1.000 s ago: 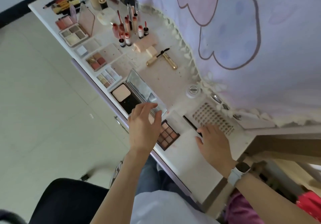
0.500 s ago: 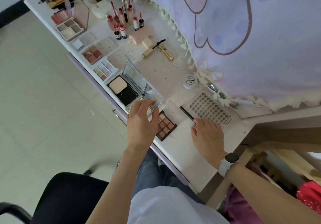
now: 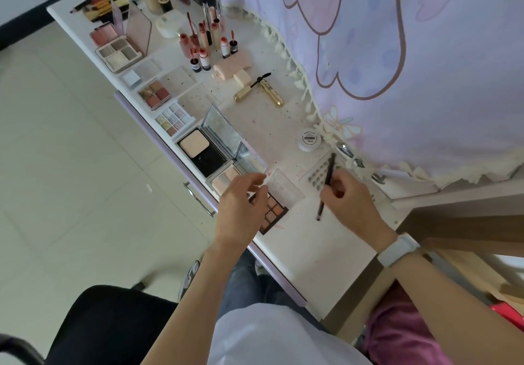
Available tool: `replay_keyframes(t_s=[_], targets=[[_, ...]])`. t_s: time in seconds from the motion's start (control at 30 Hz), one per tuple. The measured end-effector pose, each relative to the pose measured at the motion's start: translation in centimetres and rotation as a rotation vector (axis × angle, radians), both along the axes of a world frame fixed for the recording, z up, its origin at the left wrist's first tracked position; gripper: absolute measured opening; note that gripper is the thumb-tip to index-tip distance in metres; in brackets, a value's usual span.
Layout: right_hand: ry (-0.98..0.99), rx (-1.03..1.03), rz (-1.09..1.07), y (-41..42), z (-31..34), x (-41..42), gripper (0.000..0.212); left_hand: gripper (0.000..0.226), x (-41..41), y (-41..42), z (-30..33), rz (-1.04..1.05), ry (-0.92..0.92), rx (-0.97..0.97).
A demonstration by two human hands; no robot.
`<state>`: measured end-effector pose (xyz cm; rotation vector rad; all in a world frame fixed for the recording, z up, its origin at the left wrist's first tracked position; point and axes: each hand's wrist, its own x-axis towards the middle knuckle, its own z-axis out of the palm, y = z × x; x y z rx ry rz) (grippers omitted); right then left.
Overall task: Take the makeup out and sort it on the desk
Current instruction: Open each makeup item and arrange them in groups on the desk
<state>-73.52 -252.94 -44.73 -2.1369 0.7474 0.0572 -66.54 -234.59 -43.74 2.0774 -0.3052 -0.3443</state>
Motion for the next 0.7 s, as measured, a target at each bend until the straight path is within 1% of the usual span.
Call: replay_keyframes(t_s=[0.03, 0.1, 0.17, 0.27, 0.33, 0.47, 0.53, 0.6, 0.63, 0.7], targets=[[-0.095, 0.175, -0.084, -0.1, 1.0, 0.8, 0.006, 0.023, -0.1, -0.3, 0.1, -0.03, 0.03, -0.021], [-0.22, 0.437, -0.174, 0.0, 2.6, 2.2, 0.019, 0.026, -0.3, -0.9, 0.6, -0.1, 0.075, -0.054], [-0.255, 0.541, -0.145, 0.7, 3.8, 3.2, 0.025, 0.027, -0.4, -1.4, 1.2, -0.174, 0.057, -0.071], [-0.26, 0.597, -0.049, 1.7, 4.3, 3.9, 0.027, 0.018, -0.2, -1.7, 1.8, -0.251, -0.032, -0.068], [-0.255, 0.629, -0.028, 2.2, 4.3, 4.2, 0.025, 0.016, 0.2, -1.4, 2.1, -0.251, -0.067, -0.057], [-0.288, 0.702, -0.021, 2.8, 4.9, 5.0, 0.009, 0.018, 1.0, -0.4, 2.7, -0.218, -0.103, 0.007], [-0.337, 0.726, -0.054, 3.0, 5.4, 5.7, 0.01, 0.018, 1.4, 0.2, 3.1, -0.192, -0.183, 0.1], [-0.36, 0.707, -0.053, 3.2, 5.9, 6.4, 0.02, 0.02, 1.9, 0.6, 3.6, -0.206, -0.256, 0.199], [-0.361, 0.7, -0.035, 3.4, 6.1, 6.7, 0.022, 0.021, 2.2, 0.7, 3.9, -0.216, -0.261, 0.217], [-0.345, 0.69, 0.034, 4.0, 6.6, 7.2, 0.016, 0.023, 2.6, 0.8, 4.5, -0.212, -0.224, 0.17]])
